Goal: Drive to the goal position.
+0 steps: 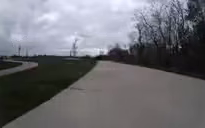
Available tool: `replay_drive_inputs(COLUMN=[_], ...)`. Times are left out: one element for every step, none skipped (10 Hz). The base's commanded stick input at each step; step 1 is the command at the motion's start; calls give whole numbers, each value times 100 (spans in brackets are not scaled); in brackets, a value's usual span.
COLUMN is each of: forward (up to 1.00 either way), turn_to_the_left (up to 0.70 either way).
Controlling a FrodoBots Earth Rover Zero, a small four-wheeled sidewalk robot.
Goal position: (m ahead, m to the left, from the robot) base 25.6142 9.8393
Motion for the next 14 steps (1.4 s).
replay_drive_inputs(forward=[100,100,100,100,100,100,100,100,100,100,100,100,100,100], turn_to_the_left=[-27,-27,-27,-23,0,0,0,0,0,0,0,0,0,0])
